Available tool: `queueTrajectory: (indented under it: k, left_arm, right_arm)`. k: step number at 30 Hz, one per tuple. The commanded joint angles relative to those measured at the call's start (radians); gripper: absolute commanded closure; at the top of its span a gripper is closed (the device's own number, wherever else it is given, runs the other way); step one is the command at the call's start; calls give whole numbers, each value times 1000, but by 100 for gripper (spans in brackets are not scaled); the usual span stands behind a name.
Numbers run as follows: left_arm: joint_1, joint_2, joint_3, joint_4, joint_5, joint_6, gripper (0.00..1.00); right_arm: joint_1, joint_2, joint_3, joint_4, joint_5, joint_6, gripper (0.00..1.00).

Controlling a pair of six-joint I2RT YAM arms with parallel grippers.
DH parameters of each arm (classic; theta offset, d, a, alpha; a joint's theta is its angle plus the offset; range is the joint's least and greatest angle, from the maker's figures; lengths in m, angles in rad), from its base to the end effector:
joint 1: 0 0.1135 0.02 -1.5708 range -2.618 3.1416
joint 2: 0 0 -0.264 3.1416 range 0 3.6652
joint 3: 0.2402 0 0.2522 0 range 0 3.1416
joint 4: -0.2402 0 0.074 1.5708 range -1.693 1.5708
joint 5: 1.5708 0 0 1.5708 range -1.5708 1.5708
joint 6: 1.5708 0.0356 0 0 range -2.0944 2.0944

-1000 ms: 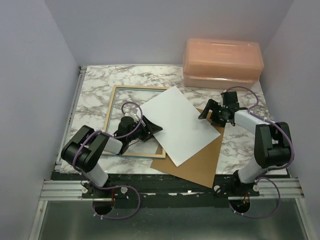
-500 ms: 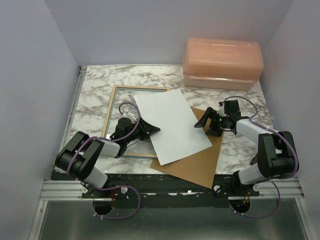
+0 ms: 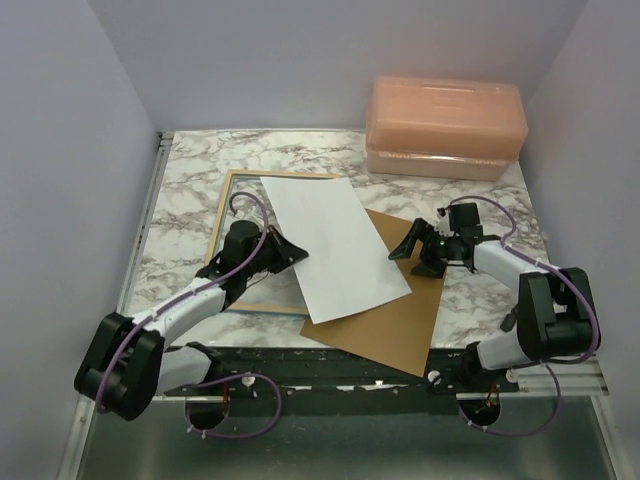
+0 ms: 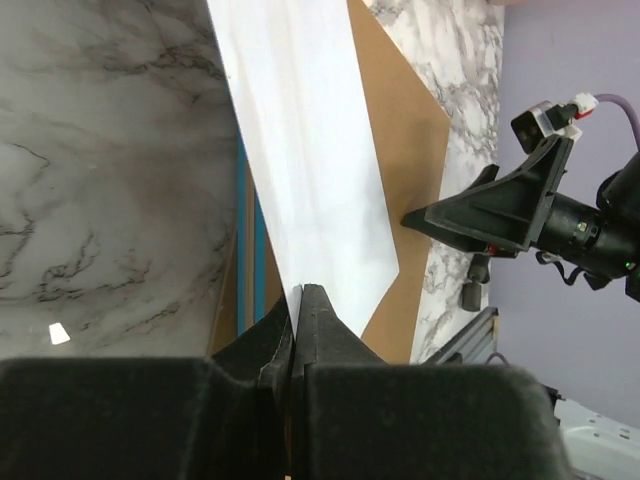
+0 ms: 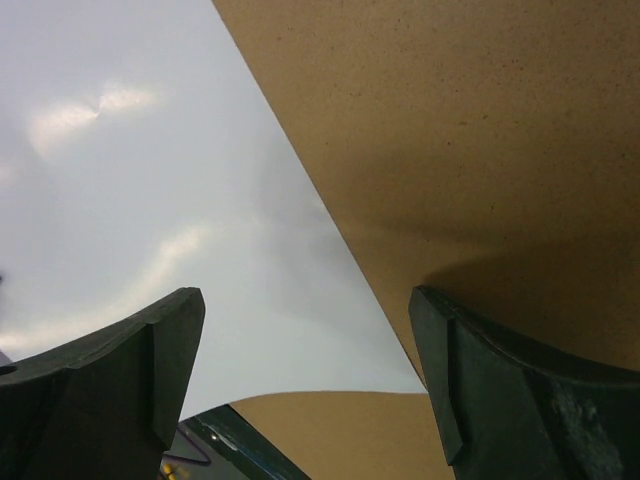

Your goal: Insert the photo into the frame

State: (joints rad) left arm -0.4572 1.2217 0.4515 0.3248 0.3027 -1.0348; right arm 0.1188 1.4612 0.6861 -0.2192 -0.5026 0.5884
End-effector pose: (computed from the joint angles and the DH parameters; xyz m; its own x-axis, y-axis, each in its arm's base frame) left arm 0.2149 -0.1176 0.1876 -0.7672 -0.5371 -0.3505 0.0061 0.5403 -0.8415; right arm 0.2615 0.0485 0.1592 -0.8948 0.3831 -0.2293 0.1588 0.7531 0.6385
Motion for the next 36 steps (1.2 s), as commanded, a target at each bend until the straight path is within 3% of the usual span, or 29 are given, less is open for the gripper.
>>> queueTrajectory:
  k: [1, 10, 19, 28, 36]
  left_arm:
    - [3, -153, 127, -347, -127, 157, 100]
    - [3, -471, 393, -776, -232, 316, 100]
    - [3, -644, 609, -906, -241, 353, 100]
    - [3, -715, 798, -1007, -345, 411, 100]
    - [3, -732, 798, -1031, -349, 416, 100]
  right_arm:
    - [8, -35, 11, -78, 7, -25, 7]
    - [64, -37, 123, -152, 70, -59, 4]
    - [328, 159, 343, -165, 240, 3, 6]
    - [497, 421, 553, -149, 279, 64, 18]
    - [565, 561, 659, -194, 347, 80, 43]
